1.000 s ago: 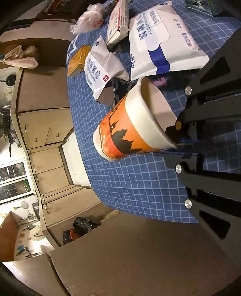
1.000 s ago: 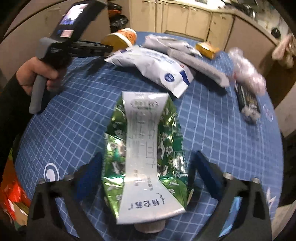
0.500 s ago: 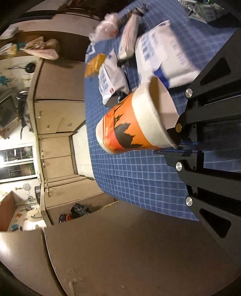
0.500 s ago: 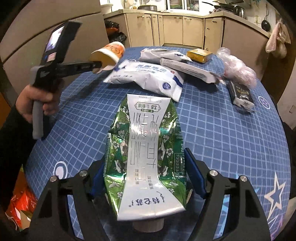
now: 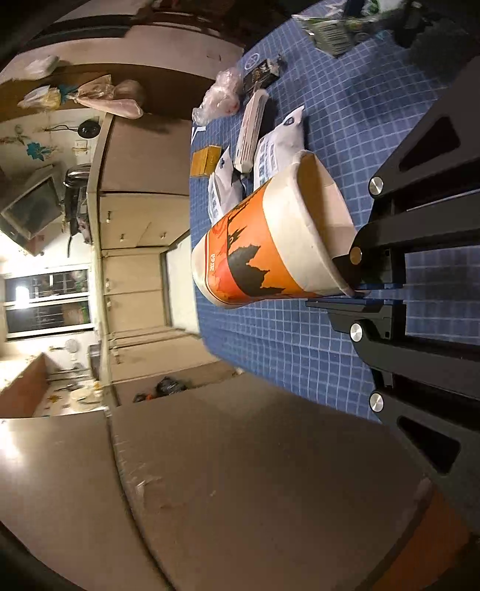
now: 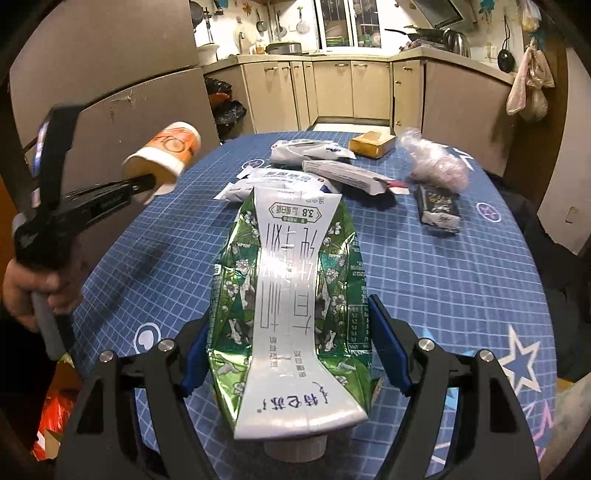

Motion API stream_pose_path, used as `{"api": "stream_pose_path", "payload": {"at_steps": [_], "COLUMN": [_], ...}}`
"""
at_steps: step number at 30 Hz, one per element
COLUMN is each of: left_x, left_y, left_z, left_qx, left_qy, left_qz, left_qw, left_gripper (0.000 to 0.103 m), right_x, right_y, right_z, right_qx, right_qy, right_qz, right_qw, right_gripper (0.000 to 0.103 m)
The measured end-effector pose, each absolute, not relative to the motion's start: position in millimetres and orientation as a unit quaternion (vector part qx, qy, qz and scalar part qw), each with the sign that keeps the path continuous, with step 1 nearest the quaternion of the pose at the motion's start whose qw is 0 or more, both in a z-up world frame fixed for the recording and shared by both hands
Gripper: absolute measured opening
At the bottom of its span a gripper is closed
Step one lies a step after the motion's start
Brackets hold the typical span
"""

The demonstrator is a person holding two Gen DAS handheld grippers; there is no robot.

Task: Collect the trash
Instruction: 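Carry the paper cup and green carton over the white bucket with both grippers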

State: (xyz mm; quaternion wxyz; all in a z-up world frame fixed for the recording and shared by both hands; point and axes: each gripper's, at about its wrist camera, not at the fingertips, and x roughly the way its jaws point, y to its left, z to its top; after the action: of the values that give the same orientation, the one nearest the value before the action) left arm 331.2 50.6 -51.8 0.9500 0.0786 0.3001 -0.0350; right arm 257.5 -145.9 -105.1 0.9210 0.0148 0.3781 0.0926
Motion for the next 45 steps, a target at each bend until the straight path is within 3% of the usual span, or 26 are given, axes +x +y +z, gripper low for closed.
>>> {"api": "stream_pose_path", "payload": {"at_steps": [31,45], "left_x": [259,234], "left_y": [-81,-178], "left_z": [-7,6], "left_qx": [0.132,0.154], "left_qy": [0.221,0.203], "left_qz": [-0.123,-0.236], "left_qw": [0.958,0.938], "left_gripper": [0.004,0.004], "right_x": [191,146], "right_y": [-253,-318], "right_z": [-41,-21], "right_qx": [0.034,0.052], "right_qy": [0.282,0.252], "right_qz": [-0.045,-0.120], "right_qw": [0.958,0.959], "right_gripper": [0.072,0.072]}}
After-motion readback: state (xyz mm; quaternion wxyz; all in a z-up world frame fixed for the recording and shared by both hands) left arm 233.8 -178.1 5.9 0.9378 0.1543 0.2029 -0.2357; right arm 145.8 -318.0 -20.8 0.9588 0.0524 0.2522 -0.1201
